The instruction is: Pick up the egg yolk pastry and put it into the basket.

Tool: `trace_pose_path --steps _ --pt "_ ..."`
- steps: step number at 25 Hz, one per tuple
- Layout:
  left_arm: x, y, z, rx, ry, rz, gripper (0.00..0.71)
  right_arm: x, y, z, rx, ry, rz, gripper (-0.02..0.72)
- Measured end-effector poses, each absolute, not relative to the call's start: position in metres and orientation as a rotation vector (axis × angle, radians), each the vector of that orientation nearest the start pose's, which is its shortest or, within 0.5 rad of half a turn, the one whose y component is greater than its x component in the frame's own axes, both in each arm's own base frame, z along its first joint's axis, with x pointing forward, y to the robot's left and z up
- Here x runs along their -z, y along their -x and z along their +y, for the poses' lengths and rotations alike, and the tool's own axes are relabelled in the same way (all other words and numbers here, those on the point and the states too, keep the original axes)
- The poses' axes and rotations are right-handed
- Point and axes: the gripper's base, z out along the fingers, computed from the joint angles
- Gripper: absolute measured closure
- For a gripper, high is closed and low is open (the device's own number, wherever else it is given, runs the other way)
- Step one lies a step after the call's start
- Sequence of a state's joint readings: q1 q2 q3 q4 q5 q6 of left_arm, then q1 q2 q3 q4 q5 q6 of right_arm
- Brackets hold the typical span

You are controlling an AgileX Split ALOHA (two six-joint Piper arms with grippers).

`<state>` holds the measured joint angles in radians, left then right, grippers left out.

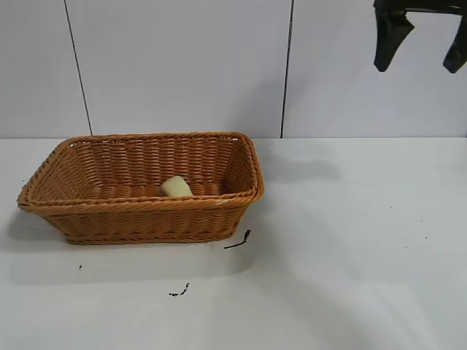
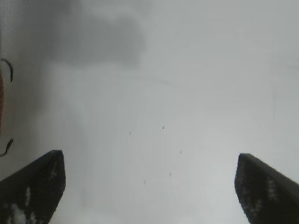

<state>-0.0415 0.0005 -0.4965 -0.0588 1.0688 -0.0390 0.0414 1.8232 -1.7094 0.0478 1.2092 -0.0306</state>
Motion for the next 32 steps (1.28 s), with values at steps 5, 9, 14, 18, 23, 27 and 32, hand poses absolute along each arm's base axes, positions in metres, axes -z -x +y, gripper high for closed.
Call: trace_pose_path --steps 5,9,14,18,23,27,32 --pt "-0.276 0.005 -0.004 0.12 -0.005 2.057 0.015 -0.33 -0.306 0.017 -0.072 0.091 2.831 0.018" --pt "-0.276 0.005 -0.004 0.12 -0.005 2.057 0.015 -0.322 -0.243 0.009 0.005 0.077 2.857 0.018" --pt "-0.276 0.005 -0.004 0.12 -0.005 2.057 0.015 -0.306 -0.171 0.005 0.03 0.067 2.834 0.018" --pt "-0.276 0.005 -0.004 0.12 -0.005 2.057 0.015 -0.292 -0.127 0.003 0.025 0.065 2.709 0.018" --pt "-0.276 0.005 -0.004 0.12 -0.005 2.057 0.015 -0.275 -0.079 0.001 0.02 0.06 2.552 0.018" --pt "-0.276 0.005 -0.004 0.12 -0.005 2.057 0.015 -0.272 -0.05 0.001 0.002 0.059 2.368 0.018" --pt "-0.276 0.005 -0.004 0.12 -0.005 2.057 0.015 -0.278 -0.02 0.0 -0.009 0.052 2.154 0.018"
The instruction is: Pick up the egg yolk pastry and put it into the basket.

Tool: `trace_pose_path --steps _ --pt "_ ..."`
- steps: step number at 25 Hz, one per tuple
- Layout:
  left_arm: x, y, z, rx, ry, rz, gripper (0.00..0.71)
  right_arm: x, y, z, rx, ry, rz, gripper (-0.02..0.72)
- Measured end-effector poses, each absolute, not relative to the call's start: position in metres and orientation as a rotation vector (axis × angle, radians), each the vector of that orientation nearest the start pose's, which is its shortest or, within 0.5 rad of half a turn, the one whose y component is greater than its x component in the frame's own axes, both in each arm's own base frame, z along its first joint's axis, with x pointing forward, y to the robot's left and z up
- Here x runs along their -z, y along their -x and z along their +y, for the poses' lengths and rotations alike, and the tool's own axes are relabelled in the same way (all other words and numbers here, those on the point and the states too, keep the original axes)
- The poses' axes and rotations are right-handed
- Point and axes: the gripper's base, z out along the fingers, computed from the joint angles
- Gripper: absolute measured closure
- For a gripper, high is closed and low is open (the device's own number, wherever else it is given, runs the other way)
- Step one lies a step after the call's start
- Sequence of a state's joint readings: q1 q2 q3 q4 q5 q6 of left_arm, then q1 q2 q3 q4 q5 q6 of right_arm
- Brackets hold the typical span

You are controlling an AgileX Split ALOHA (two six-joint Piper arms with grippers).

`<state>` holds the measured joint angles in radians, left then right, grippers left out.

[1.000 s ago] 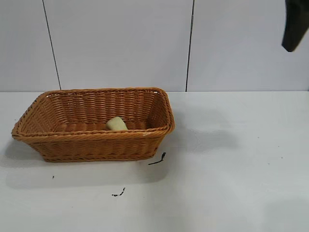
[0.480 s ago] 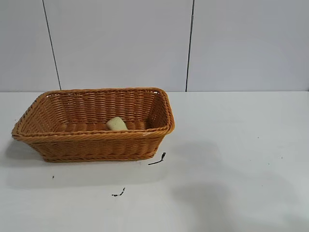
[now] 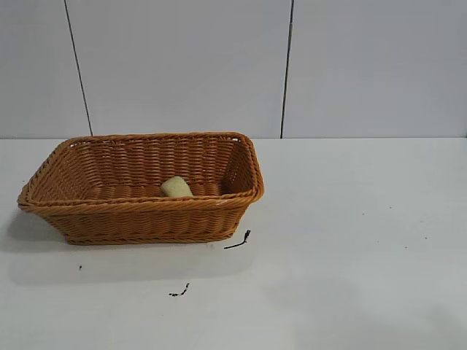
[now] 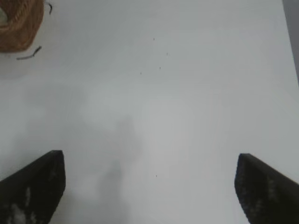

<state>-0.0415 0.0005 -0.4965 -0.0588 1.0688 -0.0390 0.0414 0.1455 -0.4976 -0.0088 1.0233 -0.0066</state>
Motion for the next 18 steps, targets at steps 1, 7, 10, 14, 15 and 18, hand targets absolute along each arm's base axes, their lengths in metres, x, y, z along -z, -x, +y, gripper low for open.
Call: trace_pose_path --steps 1,7,10,14,15,18 --pt "-0.276 0.005 -0.004 0.12 -0.005 2.057 0.015 -0.279 -0.014 0.0 -0.01 0.051 2.116 0.018" --pt "-0.276 0.005 -0.004 0.12 -0.005 2.057 0.015 -0.28 0.004 -0.001 -0.012 0.048 2.005 0.018" --pt "-0.276 0.005 -0.004 0.12 -0.005 2.057 0.015 -0.279 0.004 -0.001 -0.012 0.05 2.006 0.018" --pt "-0.276 0.005 -0.004 0.12 -0.005 2.057 0.015 -0.279 0.004 -0.001 -0.012 0.05 2.006 0.018" --pt "-0.276 0.005 -0.004 0.12 -0.005 2.057 0.015 -0.279 0.004 -0.001 -0.012 0.05 2.006 0.018" --pt "-0.276 0.005 -0.004 0.12 -0.005 2.057 0.015 -0.279 0.004 -0.001 -0.012 0.05 2.006 0.018"
